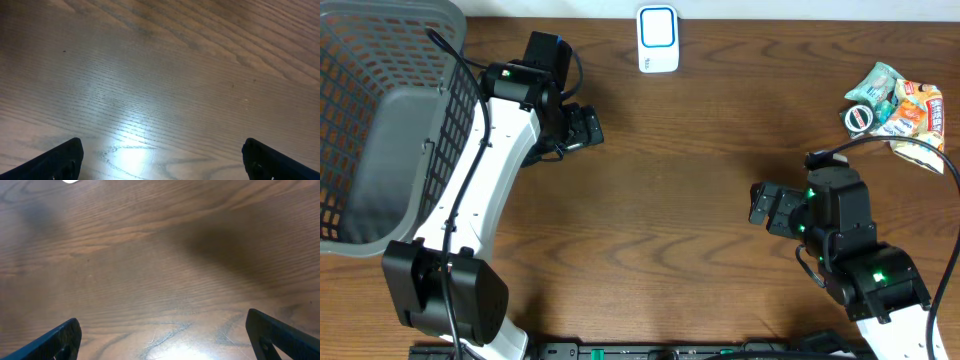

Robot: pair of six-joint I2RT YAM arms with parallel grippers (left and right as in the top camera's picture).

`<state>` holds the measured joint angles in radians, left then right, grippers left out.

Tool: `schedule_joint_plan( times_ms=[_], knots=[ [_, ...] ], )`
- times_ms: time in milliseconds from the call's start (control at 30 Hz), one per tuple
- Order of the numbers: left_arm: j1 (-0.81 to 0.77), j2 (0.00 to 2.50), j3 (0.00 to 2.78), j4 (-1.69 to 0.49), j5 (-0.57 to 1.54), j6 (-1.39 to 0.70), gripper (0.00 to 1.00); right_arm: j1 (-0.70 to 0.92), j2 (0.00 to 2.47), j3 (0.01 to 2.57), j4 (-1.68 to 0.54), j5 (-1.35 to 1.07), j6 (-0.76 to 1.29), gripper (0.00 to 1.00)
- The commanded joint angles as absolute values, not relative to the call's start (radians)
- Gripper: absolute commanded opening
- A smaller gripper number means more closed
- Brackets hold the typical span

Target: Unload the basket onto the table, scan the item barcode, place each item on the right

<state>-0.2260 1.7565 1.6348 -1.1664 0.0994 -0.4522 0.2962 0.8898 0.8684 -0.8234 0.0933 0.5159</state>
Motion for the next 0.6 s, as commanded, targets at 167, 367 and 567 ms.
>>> schedule_joint_plan(
  times_ms=[167, 367, 567],
  knots=[
    [-0.224, 1.760, 1.631, -1.169, 0.097, -0.465, 1.00, 0.303, 0.875, 0.860, -0.815, 0.094, 0.526, 0.99],
    [-0.224, 1.760, 1.631, -1.169, 0.097, -0.465, 1.00, 0.303, 0.875, 0.860, -0.831, 0.090, 0.526, 0.99],
    [-0.224, 1.760, 1.631, -1.169, 0.097, -0.465, 1.00, 0.303, 0.875, 0.860, -0.825, 0.060, 0.526, 0.99]
  ],
)
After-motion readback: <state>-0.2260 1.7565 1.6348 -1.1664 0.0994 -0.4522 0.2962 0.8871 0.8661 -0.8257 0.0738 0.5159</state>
